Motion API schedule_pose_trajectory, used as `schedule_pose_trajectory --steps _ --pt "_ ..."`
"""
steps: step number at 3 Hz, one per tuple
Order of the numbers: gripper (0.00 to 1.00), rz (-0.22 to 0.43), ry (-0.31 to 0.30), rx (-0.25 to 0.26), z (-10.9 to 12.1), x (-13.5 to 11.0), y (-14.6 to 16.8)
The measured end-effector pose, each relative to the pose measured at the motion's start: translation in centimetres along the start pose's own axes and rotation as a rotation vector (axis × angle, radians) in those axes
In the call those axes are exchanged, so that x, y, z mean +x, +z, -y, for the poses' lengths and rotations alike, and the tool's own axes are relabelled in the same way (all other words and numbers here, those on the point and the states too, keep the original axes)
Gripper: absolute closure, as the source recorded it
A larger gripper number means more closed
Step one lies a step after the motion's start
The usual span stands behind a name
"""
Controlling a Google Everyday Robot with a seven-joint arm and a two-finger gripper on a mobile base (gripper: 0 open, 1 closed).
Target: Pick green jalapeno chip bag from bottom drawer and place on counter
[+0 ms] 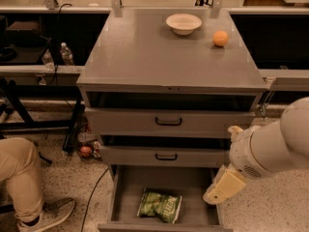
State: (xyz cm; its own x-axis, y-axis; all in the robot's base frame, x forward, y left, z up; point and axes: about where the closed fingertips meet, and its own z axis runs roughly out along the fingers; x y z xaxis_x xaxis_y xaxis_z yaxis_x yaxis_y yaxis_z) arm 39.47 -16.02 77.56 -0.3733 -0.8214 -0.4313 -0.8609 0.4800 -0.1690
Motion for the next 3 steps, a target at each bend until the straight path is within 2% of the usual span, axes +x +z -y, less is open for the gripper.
schedule_pose_trajectory --steps 1,2,3 --pt "0.0 0.027 0.025 -0.022 -1.6 2.9 5.8" --pt "0.0 0.061 0.051 -0.036 -2.2 4.4 10.7" --pt "0.0 0.061 0.051 -0.036 -2.2 4.4 10.7"
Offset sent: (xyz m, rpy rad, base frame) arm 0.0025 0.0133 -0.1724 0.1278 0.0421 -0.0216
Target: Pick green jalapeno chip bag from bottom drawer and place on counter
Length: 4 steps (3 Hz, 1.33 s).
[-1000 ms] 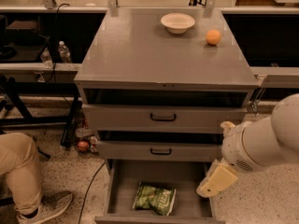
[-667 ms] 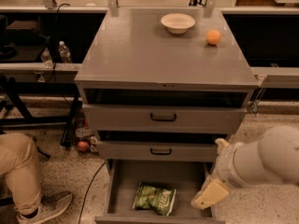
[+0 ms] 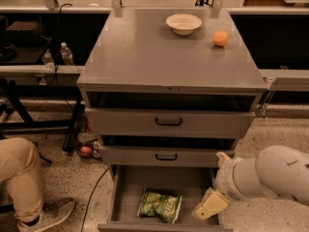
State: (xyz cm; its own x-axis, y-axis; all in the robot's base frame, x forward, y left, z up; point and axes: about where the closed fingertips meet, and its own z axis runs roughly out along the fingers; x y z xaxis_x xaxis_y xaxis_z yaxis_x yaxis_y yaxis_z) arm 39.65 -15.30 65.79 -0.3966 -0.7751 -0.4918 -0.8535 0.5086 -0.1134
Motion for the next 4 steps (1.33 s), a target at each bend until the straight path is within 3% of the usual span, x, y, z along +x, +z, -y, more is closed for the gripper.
schedule_pose_trajectory --steps 1,3,4 --pt "0.0 0.009 0.038 -0.031 0.4 2.1 3.1" --pt "0.0 -0.014 0.147 -0.119 1.3 9.0 16.1" --pt "0.0 0.004 0.19 -0.125 1.3 10.1 21.8"
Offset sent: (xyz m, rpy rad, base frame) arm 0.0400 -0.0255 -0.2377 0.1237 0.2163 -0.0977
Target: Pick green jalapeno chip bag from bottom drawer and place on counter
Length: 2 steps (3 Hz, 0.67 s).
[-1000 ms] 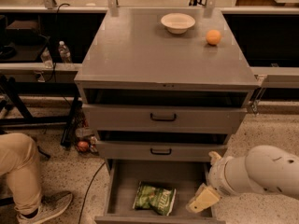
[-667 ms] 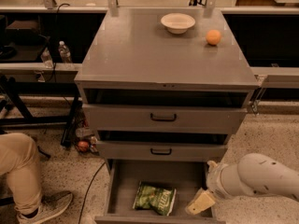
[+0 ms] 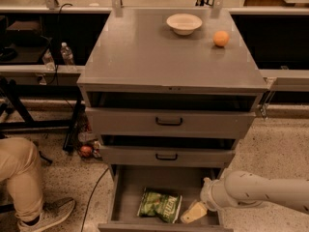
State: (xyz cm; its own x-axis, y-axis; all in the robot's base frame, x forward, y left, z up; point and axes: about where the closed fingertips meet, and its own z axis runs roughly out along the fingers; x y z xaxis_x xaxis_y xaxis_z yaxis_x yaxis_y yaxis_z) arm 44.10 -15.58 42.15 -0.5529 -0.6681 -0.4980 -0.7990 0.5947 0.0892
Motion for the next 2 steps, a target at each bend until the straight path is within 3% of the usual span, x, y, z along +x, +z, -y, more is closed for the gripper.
schedule_pose_trajectory --steps 1,2 --pt "0.0 0.047 0.054 -0.028 0.96 0.47 6.67" --pt "0.0 0.045 0.05 -0.025 0.94 0.37 6.32"
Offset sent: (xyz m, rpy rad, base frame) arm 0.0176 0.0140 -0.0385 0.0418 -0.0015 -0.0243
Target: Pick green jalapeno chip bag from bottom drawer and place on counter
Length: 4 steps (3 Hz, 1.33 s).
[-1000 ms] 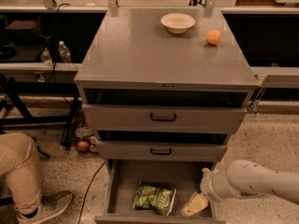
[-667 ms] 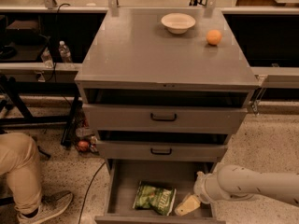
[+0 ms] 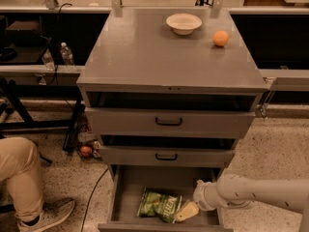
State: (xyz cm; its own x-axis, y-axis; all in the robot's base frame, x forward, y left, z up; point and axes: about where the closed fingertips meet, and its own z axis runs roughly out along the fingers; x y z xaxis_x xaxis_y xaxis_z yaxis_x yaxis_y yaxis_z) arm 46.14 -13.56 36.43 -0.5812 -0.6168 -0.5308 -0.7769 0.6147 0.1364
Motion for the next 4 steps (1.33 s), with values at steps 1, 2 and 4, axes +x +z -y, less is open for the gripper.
schedule_pose_trajectory --steps 1,2,4 --pt "0.0 0.016 -0.016 -0.022 0.6 0.4 2.4" --pt "0.0 0.032 -0.035 -0.044 2.0 0.9 6.5" --pt "0.0 0.072 -0.057 -0.055 4.2 1.7 14.6"
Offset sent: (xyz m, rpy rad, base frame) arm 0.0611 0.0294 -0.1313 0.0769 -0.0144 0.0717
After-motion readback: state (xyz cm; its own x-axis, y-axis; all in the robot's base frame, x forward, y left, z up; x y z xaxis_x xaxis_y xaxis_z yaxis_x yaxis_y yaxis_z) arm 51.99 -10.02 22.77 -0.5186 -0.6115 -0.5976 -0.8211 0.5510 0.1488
